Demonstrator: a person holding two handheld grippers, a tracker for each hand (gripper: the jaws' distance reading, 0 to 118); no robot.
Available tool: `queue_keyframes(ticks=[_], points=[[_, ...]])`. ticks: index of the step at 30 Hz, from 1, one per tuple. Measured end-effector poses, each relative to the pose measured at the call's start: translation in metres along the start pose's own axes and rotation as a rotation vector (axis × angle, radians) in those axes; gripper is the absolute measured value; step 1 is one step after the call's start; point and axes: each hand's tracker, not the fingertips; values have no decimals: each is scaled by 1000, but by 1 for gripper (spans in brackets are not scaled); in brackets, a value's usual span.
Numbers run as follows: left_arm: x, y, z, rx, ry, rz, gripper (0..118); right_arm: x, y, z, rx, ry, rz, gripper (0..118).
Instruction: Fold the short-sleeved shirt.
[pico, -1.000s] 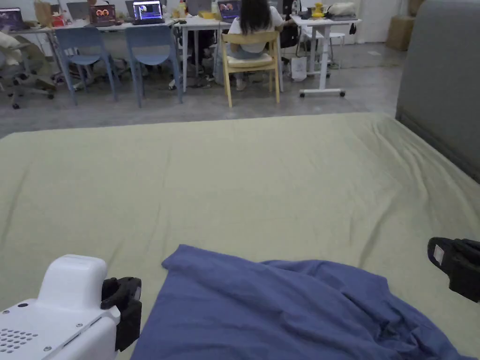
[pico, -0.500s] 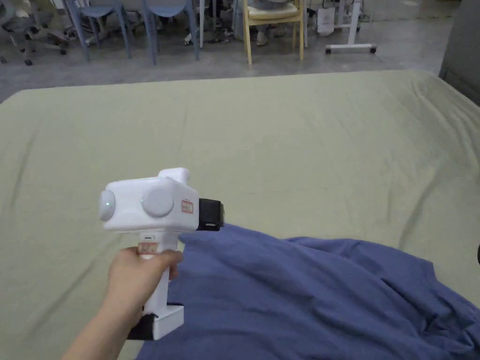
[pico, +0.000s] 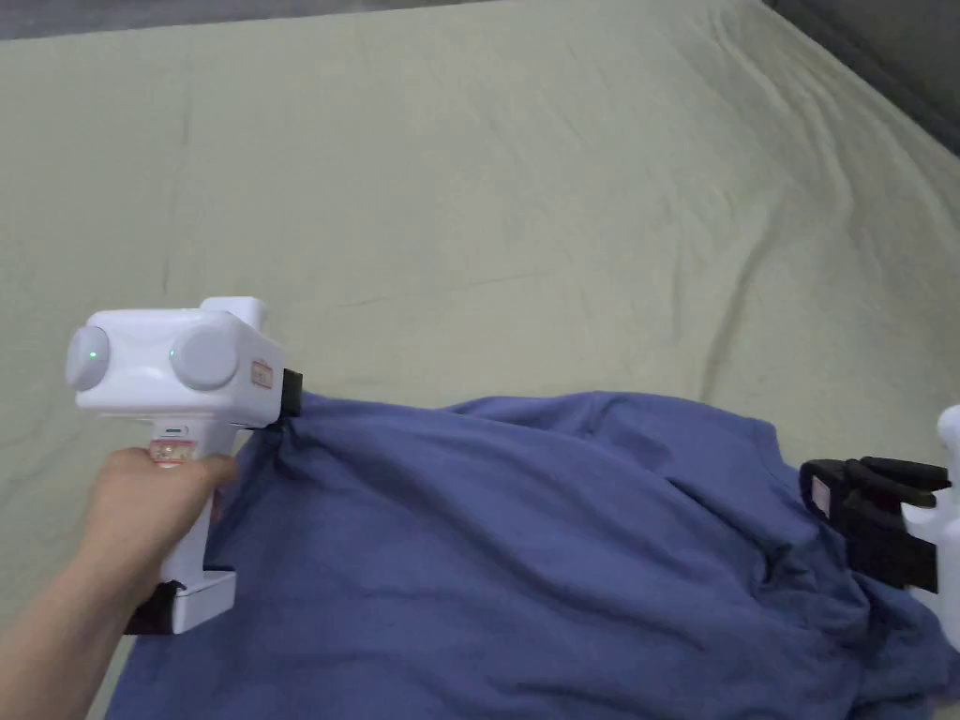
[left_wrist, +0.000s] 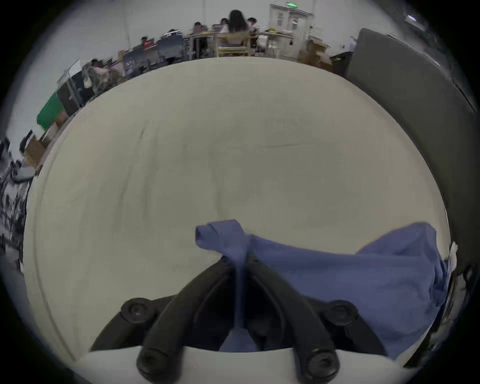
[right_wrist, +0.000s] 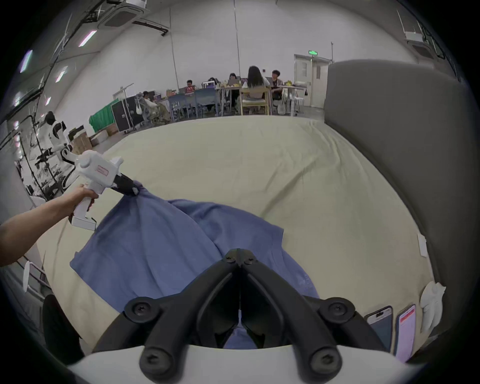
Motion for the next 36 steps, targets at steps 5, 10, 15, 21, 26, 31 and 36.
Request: queue_keyframes(ticks=[5, 10, 15, 21, 26, 31, 36], points=[[3, -13, 67, 122, -105, 31, 2, -1, 22, 4, 28, 40, -44, 4], [-11, -57, 158, 295, -143, 92, 2, -19, 89, -31, -77, 54, 27, 102], [-19, -102, 186, 313, -151, 183, 2, -27, 110, -150, -294, 119, 35, 118], [-26, -126, 163, 254, -163, 271, 2, -42, 80, -241, -583, -8, 132, 60], [-33, -124, 160, 260, -201, 326, 2, -48, 94, -188, -313, -19, 195, 5], [-38, -99, 210, 358, -243, 279, 2, -35, 128, -95, -66, 22, 68, 5], [-43, -57, 308, 537, -179, 196, 2, -19, 202, 29, 186, 15, 8, 5]])
